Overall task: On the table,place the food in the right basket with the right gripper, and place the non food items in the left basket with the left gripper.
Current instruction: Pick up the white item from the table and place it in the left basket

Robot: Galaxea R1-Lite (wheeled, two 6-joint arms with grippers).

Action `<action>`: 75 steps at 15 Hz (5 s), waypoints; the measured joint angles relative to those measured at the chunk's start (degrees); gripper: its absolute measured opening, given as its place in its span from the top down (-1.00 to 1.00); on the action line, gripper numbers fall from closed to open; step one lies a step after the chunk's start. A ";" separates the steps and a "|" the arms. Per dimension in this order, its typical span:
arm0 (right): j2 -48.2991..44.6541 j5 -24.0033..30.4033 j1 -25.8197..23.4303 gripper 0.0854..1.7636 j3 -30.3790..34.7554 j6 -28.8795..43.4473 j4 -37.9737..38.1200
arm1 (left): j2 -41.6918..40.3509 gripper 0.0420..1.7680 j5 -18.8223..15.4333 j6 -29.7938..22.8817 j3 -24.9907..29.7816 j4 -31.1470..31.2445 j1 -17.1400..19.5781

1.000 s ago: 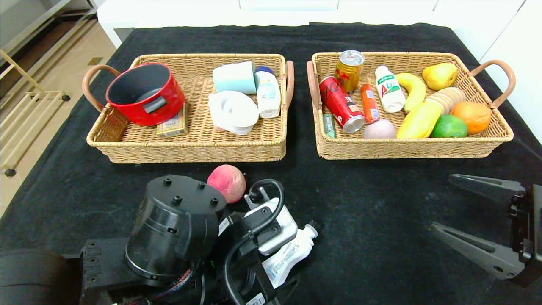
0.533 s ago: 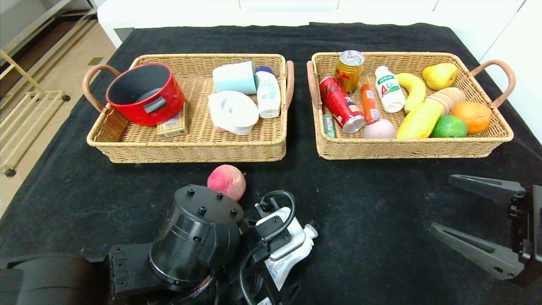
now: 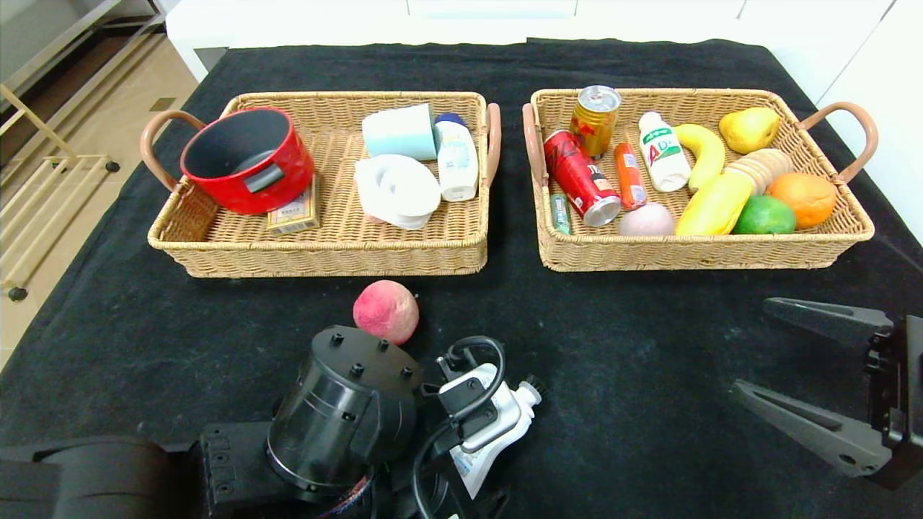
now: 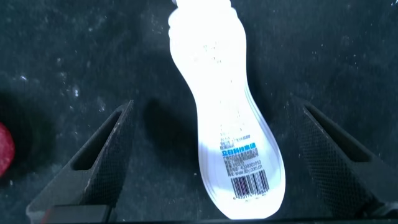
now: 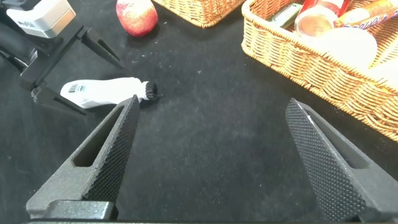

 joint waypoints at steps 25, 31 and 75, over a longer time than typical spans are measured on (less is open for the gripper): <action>-0.09 -0.02 -0.02 -0.94 0.13 -0.06 -0.06 | 1.46 0.18 -0.20 -1.22 -0.13 -0.20 0.06; -0.09 -0.02 -0.29 -0.94 -0.01 -0.06 -0.06 | -0.17 0.30 -2.34 -4.91 -0.16 -4.72 1.41; -0.74 -0.02 -0.38 -0.94 0.20 -0.11 0.00 | 2.49 0.17 -3.30 -16.18 -32.16 -3.10 36.74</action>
